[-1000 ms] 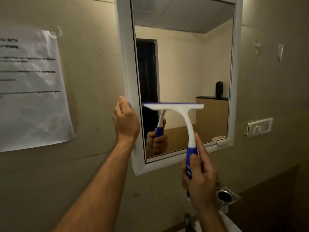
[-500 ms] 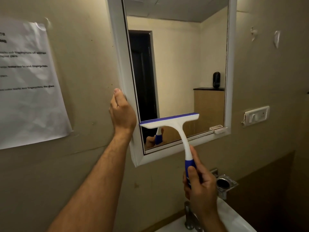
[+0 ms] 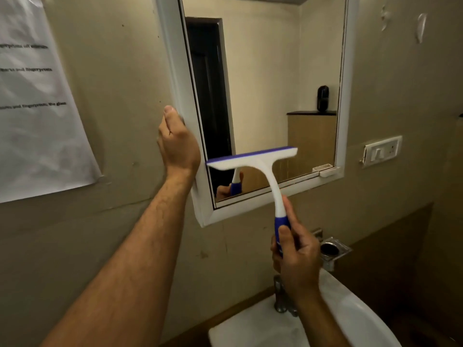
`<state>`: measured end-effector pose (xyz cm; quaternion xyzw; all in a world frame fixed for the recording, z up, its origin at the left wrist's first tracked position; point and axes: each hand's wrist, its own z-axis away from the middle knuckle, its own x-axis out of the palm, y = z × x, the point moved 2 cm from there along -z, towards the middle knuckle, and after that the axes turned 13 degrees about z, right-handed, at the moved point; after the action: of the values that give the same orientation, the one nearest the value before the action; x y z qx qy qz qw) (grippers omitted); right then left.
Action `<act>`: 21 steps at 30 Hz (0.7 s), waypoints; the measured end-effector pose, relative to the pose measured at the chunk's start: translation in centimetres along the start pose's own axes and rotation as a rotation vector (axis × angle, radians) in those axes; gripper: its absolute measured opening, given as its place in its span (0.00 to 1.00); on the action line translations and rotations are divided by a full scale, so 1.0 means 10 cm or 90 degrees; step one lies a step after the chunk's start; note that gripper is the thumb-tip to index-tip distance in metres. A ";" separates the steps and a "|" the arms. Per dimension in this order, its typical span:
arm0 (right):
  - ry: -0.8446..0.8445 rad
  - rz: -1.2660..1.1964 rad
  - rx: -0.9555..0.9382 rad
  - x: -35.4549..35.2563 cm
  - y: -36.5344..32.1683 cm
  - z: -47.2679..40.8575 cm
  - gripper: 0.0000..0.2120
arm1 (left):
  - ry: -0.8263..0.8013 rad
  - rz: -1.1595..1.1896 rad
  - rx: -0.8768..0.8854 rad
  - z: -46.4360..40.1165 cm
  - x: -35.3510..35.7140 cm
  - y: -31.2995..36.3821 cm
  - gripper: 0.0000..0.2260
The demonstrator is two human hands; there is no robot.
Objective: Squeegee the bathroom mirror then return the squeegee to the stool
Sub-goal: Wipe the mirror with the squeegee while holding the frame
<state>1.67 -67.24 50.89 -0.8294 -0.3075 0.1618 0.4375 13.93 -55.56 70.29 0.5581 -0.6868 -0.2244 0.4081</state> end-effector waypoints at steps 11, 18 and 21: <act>-0.016 0.032 0.006 -0.15 -0.01 0.02 0.21 | 0.006 -0.002 0.015 -0.06 -0.01 -0.05 0.21; -0.003 0.059 -0.009 -0.13 0.18 0.09 0.18 | 0.004 -0.009 0.015 -0.04 -0.02 -0.04 0.20; -0.012 0.069 -0.009 -0.17 0.24 0.18 0.18 | 0.010 -0.013 0.016 -0.05 -0.01 -0.04 0.20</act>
<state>0.34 -68.22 47.89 -0.8464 -0.2677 0.1909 0.4190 14.57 -55.51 70.23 0.5716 -0.6808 -0.2156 0.4042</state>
